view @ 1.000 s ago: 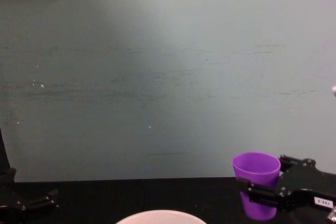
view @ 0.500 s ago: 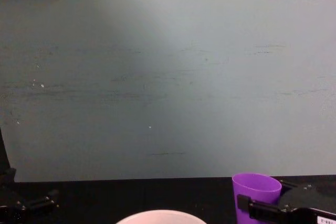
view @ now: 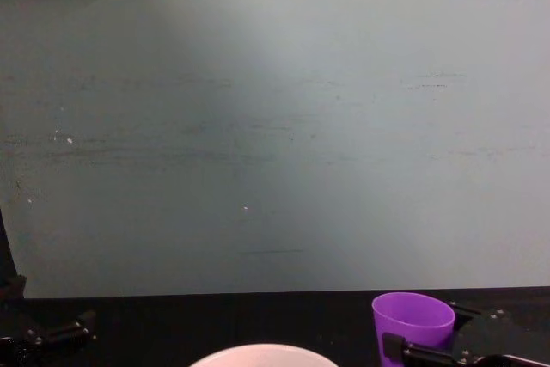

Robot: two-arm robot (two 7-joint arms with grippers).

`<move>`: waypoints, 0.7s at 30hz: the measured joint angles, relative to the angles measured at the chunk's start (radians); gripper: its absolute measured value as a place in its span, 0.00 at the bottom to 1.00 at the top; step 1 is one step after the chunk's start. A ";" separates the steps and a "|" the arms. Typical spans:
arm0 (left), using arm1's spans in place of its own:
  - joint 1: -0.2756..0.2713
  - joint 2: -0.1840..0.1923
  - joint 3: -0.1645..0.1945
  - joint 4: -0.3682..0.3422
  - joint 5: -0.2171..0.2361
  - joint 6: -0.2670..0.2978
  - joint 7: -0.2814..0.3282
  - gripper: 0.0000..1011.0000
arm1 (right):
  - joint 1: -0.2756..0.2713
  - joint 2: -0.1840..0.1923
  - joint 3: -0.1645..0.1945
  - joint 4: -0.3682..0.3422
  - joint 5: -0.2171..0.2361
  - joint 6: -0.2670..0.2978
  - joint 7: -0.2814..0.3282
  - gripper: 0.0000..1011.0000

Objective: Pick up the cup and pour the mung beans from the cup into the bowl.

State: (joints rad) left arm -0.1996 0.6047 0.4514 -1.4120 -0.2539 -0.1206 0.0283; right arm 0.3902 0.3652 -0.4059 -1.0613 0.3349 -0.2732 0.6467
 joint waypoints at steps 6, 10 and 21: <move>0.000 0.000 0.000 0.000 0.000 0.000 0.000 0.99 | 0.003 0.001 -0.007 0.007 -0.011 -0.016 0.003 0.72; 0.000 0.000 0.000 0.000 0.000 0.000 0.000 0.99 | 0.004 0.001 -0.008 0.010 -0.012 -0.019 0.007 0.72; 0.000 0.000 0.000 0.000 0.000 0.000 0.000 0.99 | 0.008 0.001 -0.014 0.019 -0.012 -0.022 0.016 0.72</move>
State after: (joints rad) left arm -0.1995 0.6047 0.4514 -1.4120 -0.2539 -0.1205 0.0283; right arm 0.3979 0.3666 -0.4199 -1.0425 0.3230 -0.2956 0.6629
